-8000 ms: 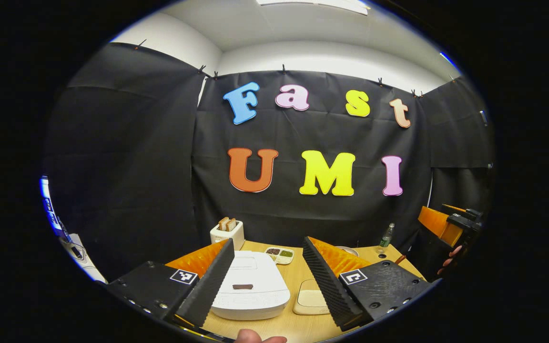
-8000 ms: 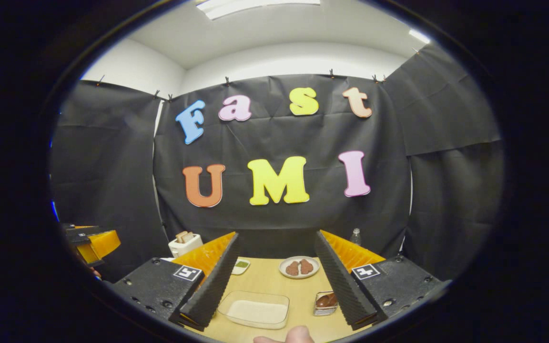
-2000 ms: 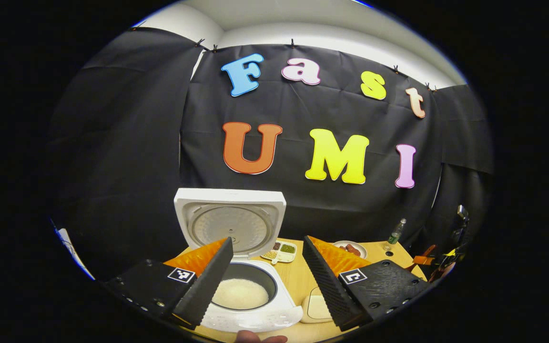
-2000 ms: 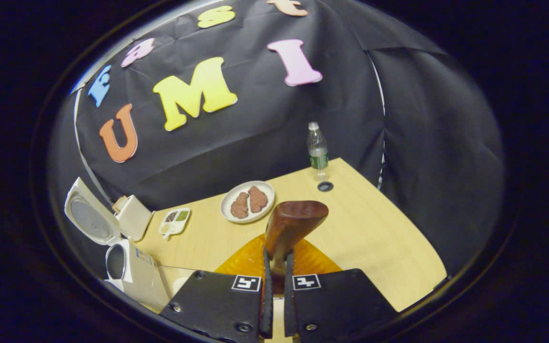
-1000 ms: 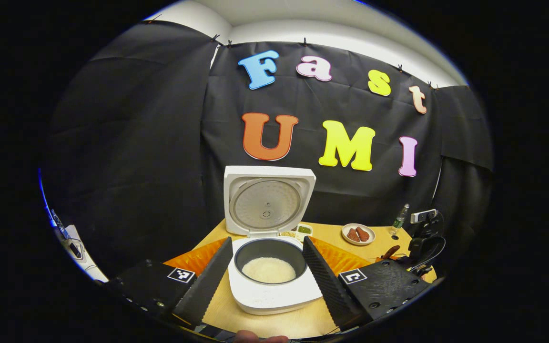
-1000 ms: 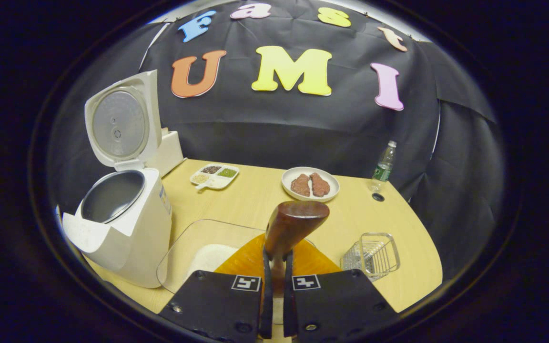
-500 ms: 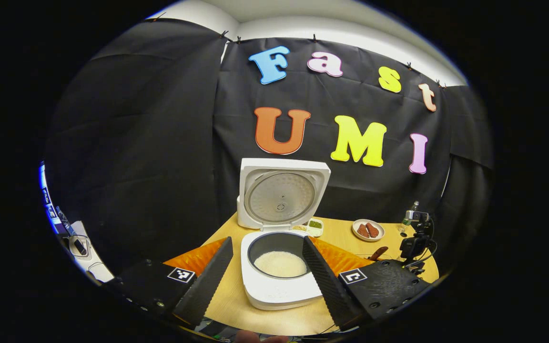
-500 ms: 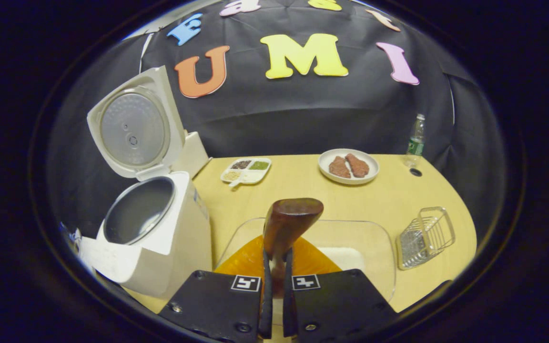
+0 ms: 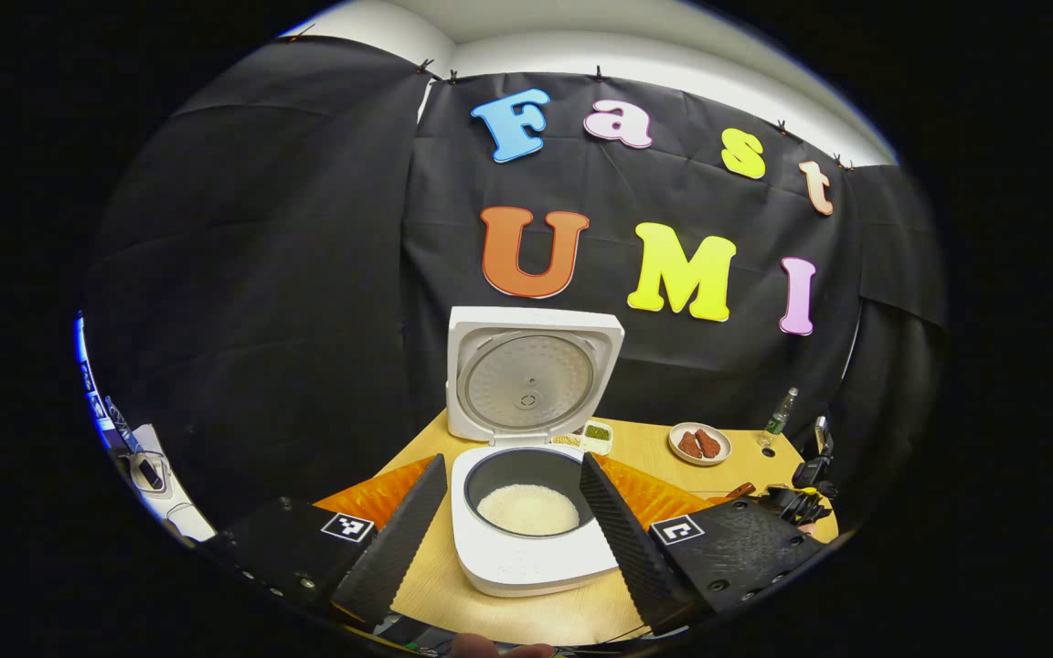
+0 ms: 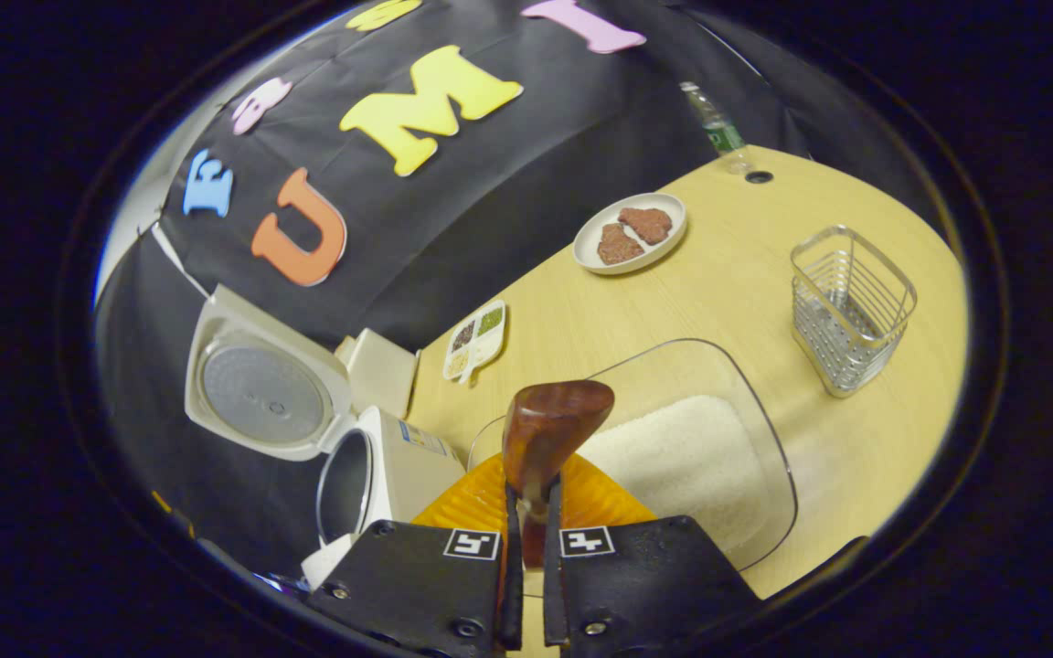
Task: Close the left gripper, press the button to open the rice cooker; take a wooden spoon from the chopstick holder with the right hand, scoop a spoonful of rice and pour it into the rice cooker, then put the wooden spoon back into the chopstick holder.
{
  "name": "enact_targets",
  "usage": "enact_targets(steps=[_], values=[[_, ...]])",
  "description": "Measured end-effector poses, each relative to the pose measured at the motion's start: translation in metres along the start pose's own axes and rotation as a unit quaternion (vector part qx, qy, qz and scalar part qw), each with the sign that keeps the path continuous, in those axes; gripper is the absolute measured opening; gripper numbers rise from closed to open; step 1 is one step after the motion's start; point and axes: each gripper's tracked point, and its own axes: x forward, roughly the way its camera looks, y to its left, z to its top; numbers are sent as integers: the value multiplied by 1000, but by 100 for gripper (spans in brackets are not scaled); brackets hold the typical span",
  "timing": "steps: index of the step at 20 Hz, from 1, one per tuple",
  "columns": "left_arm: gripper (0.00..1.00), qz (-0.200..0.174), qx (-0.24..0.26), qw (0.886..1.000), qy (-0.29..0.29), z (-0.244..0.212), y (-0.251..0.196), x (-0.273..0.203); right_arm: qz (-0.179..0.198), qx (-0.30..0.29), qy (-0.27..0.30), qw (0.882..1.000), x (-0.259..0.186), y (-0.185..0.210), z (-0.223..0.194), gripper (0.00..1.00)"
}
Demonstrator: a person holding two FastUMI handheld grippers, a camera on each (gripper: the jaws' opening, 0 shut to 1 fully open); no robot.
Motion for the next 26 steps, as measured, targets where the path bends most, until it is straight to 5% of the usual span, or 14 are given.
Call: enact_targets(steps=[8,12,19,26], values=[[94,-29,14,999,-8,11,-36,9,59,162,-60,983,-39,-21,50,11],[94,-38,6,999,-6,10,-43,15,94,192,-95,972,-71,-7,81,11],[95,-35,21,999,-33,15,-33,7,158,178,-110,965,-100,73,114,10],[94,-32,38,997,-65,16,-10,-12,214,161,-66,961,-92,174,102,10]])
